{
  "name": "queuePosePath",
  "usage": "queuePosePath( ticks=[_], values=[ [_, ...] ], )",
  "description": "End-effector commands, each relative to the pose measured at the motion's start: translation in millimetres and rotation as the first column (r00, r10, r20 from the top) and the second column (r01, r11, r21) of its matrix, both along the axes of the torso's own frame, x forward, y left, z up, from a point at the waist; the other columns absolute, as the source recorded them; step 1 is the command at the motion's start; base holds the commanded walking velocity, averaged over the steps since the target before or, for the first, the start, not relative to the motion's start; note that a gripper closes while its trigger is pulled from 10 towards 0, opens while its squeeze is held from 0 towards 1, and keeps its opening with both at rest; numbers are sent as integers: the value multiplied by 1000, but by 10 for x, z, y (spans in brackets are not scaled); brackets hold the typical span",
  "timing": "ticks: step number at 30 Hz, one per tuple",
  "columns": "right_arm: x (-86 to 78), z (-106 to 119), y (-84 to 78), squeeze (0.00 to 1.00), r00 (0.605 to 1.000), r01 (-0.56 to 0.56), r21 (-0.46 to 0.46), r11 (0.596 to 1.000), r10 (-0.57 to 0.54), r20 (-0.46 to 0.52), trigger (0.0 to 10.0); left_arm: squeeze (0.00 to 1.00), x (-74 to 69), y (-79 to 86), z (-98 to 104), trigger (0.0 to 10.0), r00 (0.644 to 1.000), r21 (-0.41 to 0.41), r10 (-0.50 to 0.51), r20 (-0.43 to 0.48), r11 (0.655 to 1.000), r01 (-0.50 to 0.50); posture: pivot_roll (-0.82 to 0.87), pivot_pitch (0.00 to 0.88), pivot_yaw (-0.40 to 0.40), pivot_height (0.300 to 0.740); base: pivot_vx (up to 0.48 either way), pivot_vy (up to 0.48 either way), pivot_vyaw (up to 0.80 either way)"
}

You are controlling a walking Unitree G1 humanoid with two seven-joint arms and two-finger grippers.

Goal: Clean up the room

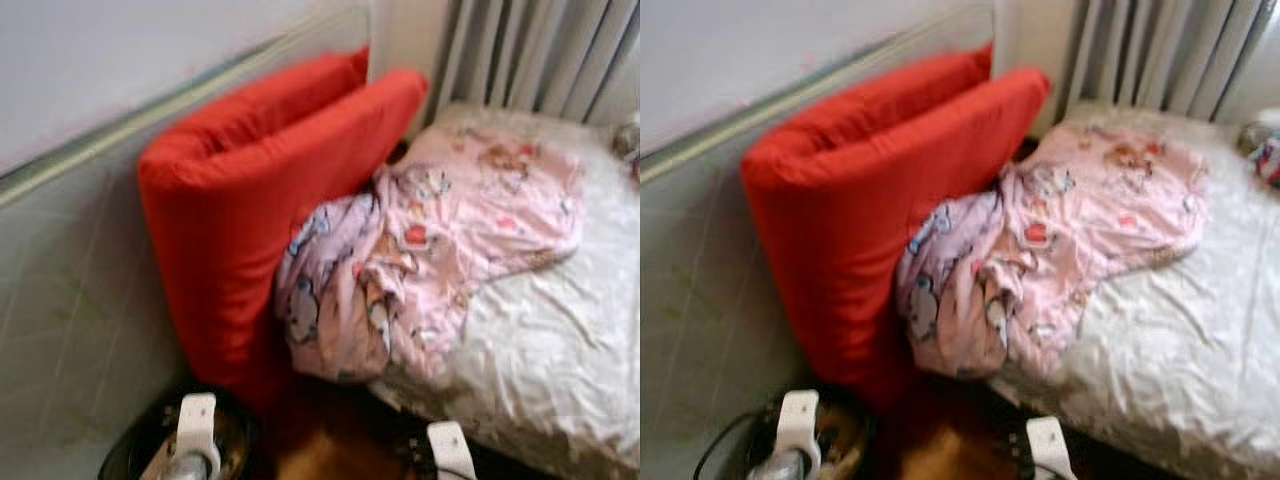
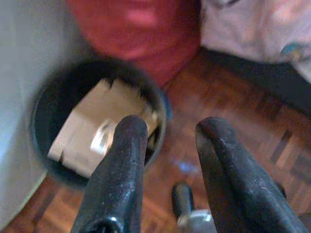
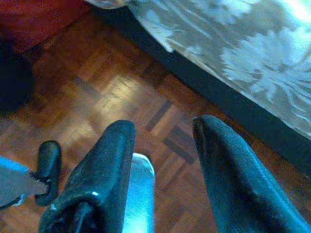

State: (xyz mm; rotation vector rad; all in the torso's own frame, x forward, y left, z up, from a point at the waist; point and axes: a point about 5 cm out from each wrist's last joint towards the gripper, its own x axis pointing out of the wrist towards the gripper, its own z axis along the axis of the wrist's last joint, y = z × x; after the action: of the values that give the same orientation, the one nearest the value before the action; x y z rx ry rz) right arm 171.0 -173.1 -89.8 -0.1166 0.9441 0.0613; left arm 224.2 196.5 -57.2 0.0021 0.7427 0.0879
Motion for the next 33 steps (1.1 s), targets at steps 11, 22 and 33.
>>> queuePosePath(
  ticks=[11, 22, 33],
  values=[
    [-24, -5, -44, 0, 1000, 27, 6, 1000, -27, 2, 10000, 0, -77, -42, -59, 10000, 999, -19, 3, -33, 1000, -4, -95, 0, 18, 722, 273, 0, 0],
    [-22, -3, -40, 0, 999, 33, 15, 999, -33, 6, 10000, 0, -83, -40, -64, 10000, 999, -20, 2, -38, 1000, -3, -97, 0, 19, 722, 272, 0, 0],
    [-9, 7, -38, 0, 999, 32, 28, 999, -32, 23, 10000, 0, -90, -47, -69, 10000, 999, -18, 1, -42, 1000, -2, -98, 0, 16, 722, 95, 0, 0]
  ],
)
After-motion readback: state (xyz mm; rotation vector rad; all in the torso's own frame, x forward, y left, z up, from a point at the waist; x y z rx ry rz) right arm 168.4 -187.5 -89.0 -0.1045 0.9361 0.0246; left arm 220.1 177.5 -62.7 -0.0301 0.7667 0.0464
